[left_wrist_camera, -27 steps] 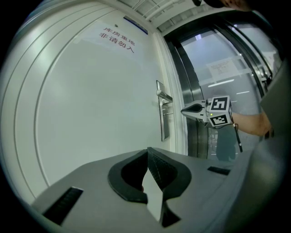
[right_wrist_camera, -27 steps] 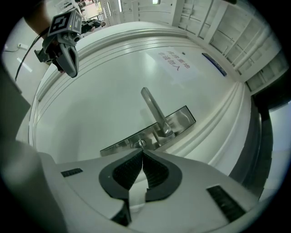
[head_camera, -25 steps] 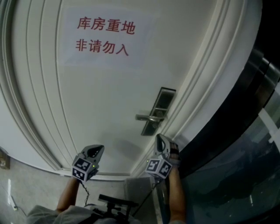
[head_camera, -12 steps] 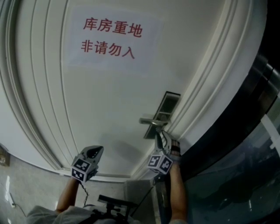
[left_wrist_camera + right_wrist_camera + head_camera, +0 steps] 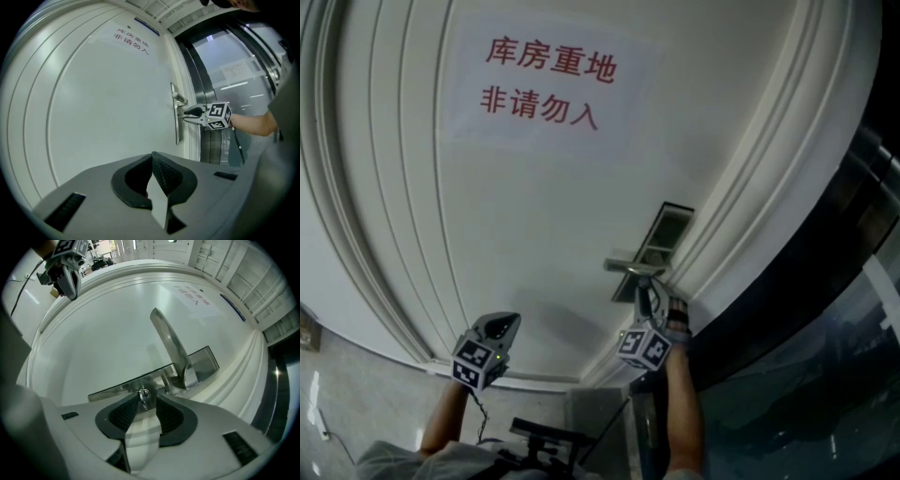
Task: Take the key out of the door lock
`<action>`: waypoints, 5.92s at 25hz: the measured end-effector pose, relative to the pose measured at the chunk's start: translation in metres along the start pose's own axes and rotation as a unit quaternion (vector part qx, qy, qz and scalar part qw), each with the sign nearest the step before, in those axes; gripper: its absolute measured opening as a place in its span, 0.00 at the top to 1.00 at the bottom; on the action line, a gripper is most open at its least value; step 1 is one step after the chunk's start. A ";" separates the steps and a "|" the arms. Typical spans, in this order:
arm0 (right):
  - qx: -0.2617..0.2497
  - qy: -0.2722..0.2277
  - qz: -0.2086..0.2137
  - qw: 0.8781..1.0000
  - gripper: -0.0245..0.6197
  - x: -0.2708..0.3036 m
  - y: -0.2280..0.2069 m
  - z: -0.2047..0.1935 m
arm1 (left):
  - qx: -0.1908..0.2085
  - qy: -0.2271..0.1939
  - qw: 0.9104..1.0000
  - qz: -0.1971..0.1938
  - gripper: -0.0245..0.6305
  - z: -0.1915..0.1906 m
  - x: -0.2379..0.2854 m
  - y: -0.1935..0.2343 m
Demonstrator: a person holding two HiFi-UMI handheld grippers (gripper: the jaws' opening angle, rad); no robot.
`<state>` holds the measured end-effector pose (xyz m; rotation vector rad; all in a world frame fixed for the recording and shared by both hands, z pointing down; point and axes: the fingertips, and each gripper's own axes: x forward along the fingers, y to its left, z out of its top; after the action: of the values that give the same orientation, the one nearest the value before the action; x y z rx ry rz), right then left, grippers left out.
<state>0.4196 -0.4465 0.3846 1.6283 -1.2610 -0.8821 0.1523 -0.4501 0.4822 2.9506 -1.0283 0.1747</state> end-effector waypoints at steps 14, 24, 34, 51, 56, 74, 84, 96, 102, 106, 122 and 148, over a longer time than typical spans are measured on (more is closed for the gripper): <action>-0.040 0.011 0.000 0.999 0.84 0.004 0.001 -0.001 | -0.006 0.001 1.000 0.007 0.96 -0.001 0.000 0.003; -0.094 0.021 -0.020 0.995 0.92 0.006 0.005 -0.003 | -0.007 0.003 1.000 0.011 0.96 -0.005 -0.004 0.004; -0.123 0.034 -0.012 0.992 0.93 0.006 0.006 -0.002 | -0.011 0.001 1.000 0.013 0.96 -0.005 -0.010 0.002; -0.138 0.044 -0.002 0.990 0.93 0.005 0.004 -0.003 | -0.014 0.001 1.000 0.027 0.96 -0.009 -0.025 0.007; -0.154 0.046 -0.006 0.987 0.93 0.004 0.005 -0.002 | -0.016 0.001 0.999 0.030 0.96 -0.010 -0.027 0.010; -0.158 0.052 0.001 0.986 0.93 0.002 0.008 0.003 | -0.016 0.002 0.999 0.028 0.96 -0.013 -0.033 0.010; -0.154 0.051 0.003 0.987 0.93 -0.005 0.007 0.005 | -0.013 0.000 1.000 0.027 0.96 -0.010 -0.036 0.015; -0.146 0.052 0.002 0.988 0.93 -0.014 0.008 0.003 | -0.010 -0.003 1.000 0.026 0.96 -0.009 -0.044 0.008; -0.143 0.052 0.002 0.988 0.93 -0.016 0.008 0.003 | -0.009 -0.006 1.000 0.028 0.96 -0.008 -0.050 0.007; -0.143 0.054 0.000 0.988 0.93 -0.017 0.008 0.002 | -0.009 -0.005 1.000 0.030 0.96 -0.010 -0.054 0.005; -0.143 0.053 -0.009 0.988 0.93 -0.040 0.005 0.007 | -0.007 -0.010 0.999 0.031 0.96 -0.008 -0.068 0.003; 0.118 0.062 -0.035 0.990 0.93 -0.189 0.018 0.047 | 0.002 -0.010 1.000 -0.001 0.96 -0.003 -0.115 0.002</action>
<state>0.3264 -0.2742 0.3884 1.8938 -1.2648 -0.6809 0.0611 -0.3803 0.4728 2.9626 -1.0280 0.1487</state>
